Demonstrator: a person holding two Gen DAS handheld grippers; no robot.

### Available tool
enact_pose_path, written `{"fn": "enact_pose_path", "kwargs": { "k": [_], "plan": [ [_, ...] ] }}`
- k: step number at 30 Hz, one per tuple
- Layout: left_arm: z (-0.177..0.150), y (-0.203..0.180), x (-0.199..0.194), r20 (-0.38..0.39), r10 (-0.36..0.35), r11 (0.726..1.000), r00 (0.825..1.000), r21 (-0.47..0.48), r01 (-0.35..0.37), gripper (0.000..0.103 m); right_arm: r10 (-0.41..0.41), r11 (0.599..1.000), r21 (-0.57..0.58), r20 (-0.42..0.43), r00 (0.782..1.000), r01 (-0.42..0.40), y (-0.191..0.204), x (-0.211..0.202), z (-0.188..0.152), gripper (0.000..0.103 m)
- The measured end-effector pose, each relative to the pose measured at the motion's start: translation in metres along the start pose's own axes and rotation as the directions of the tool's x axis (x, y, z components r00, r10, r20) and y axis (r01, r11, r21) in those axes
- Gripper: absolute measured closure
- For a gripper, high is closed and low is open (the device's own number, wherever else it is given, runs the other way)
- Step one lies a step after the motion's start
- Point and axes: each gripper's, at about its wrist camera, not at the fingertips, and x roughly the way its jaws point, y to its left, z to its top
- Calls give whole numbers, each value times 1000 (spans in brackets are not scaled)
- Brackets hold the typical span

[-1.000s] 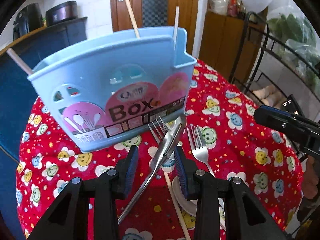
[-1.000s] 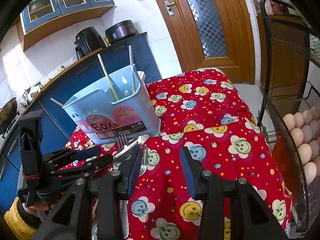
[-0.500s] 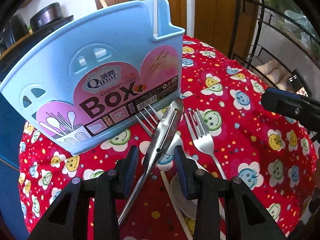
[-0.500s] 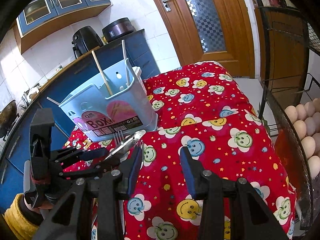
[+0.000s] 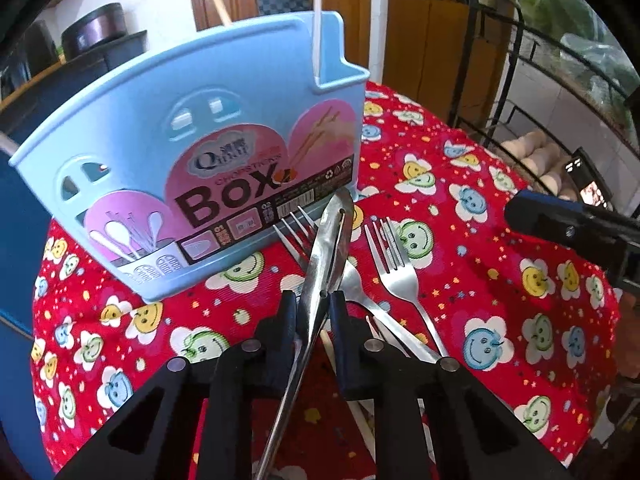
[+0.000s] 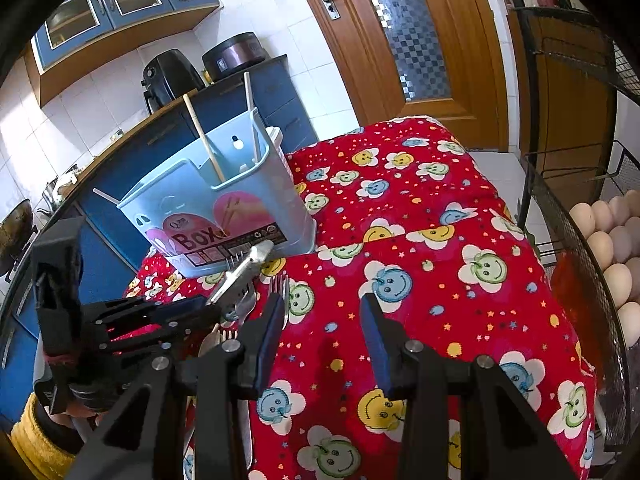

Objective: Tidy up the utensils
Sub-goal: 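Lower the left tool onto a silver knife in the pile and close, then carry the knife into the blue holder and open the left tool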

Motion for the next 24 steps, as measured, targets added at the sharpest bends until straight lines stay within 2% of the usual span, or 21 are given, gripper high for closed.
{"fn": "enact_pose_path", "kwargs": {
  "k": [6, 12, 24],
  "plan": [
    [-10, 7, -17, 26, -20, 999, 999, -45, 21, 88, -1, 1000, 1, -1, 1000, 1, 1, -1, -2, 61],
    [-17, 12, -44, 88, -65, 993, 994, -92, 73, 90, 0, 1000, 0, -9, 1000, 0, 5, 0, -6, 61],
    [-20, 25, -95, 271, -71, 980, 960, -158, 117, 93, -3, 1000, 1, -17, 1000, 3, 10, 0, -11, 60]
  ]
}}
